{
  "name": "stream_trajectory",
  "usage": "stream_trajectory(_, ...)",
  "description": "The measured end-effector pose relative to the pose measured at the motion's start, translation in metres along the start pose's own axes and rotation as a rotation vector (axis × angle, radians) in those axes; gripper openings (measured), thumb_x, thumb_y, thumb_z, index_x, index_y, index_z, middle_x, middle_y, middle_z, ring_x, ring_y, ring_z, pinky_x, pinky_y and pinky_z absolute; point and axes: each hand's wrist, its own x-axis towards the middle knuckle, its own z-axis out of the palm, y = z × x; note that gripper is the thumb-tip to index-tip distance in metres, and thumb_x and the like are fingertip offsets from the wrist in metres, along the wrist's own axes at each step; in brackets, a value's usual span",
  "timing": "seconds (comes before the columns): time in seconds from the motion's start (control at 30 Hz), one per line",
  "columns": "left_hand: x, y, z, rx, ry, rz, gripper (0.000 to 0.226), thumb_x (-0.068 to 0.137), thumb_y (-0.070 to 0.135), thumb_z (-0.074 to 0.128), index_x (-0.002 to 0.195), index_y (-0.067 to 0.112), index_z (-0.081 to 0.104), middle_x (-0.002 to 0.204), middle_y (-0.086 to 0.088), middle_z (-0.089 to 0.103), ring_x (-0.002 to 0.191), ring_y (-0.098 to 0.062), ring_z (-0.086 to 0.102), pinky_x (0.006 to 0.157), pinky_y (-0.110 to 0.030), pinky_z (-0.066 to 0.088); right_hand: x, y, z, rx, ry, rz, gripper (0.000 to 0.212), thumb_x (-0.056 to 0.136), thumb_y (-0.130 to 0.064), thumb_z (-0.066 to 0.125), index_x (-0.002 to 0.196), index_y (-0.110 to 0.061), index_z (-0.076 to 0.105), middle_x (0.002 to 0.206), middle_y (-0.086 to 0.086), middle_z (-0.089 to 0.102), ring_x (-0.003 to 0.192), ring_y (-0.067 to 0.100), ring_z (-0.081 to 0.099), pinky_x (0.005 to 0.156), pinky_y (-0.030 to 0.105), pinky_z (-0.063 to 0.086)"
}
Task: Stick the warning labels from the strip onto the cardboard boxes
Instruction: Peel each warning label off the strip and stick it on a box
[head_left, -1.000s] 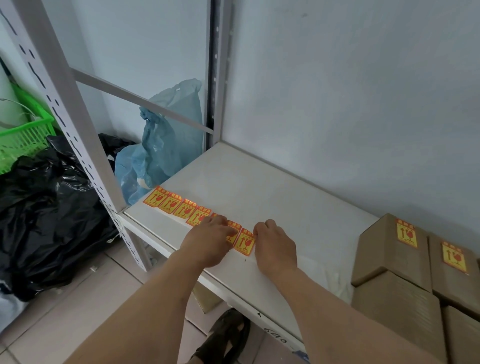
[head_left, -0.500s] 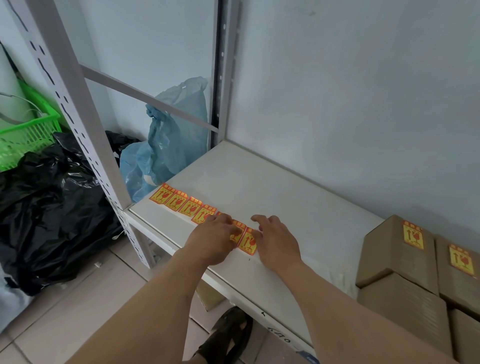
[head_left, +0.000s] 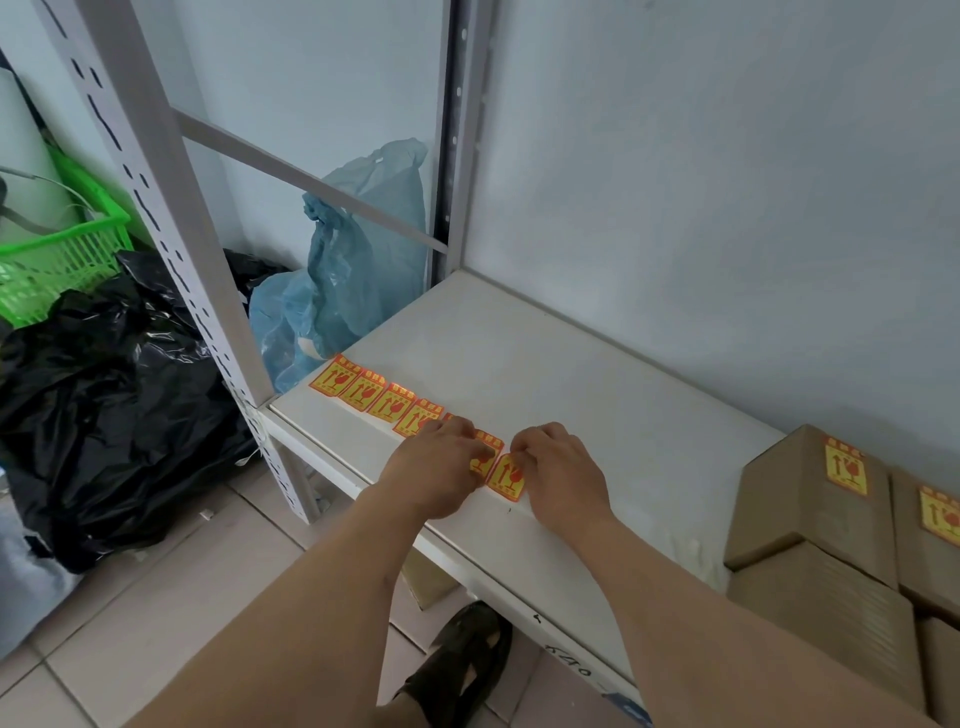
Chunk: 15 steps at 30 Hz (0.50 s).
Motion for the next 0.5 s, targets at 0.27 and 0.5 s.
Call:
stream_trajectory(0.27,-0.0011,0.0016,-0.0013,0.004,-0.018,-0.015,0.045,0.092,0.042,0.059,0.135,0.036,0.050,0.141,0.005,0.041,0.130,-0.020,0.035,0.109,-0.046,0.029,-0.0070,0.0042,-0.0059,0.101,-0.030,-0.019,0.017,0.100,-0.026,0.044,0.113,-0.027,0.055,0.111,-0.005,0.060,0.099,0.014,0.049,0.081,0.026,0.045)
stream_trajectory(0.5,-0.0011,0.0010,-0.0019,-0.013,-0.011,-0.022,0.044,0.091,0.041,0.060,0.134,0.036,0.052,0.141,0.005,0.042,0.130,-0.019,0.035,0.109,-0.045,0.028,0.0001,0.0010,-0.0078,0.063,-0.097,0.015,0.021,0.098,-0.022,0.047,0.111,-0.022,0.063,0.113,-0.001,0.056,0.108,0.020,0.048,0.087,0.028,0.042)
